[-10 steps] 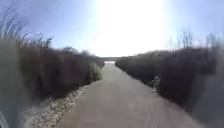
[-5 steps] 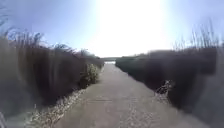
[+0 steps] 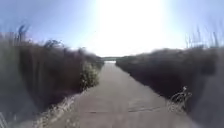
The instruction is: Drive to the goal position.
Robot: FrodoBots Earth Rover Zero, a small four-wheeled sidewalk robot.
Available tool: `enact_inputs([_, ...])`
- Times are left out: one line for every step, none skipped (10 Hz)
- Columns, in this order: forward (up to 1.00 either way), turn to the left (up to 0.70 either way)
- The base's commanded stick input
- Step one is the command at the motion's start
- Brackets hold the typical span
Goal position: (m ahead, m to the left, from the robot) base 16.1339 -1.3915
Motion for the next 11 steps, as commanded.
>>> enact_inputs([0.7,0.05])
enact_inputs([0.7,0.05])
enact_inputs([0.7,0.05])
enact_inputs([0.7,0.05])
enact_inputs([0.7,0.05])
enact_inputs([0.7,0.05])
enact_inputs([0.7,0.05])
enact_inputs([0.7,0.05])
enact_inputs([0.7,0.05])
enact_inputs([0.7,0.05])
enact_inputs([0.7,0.05])
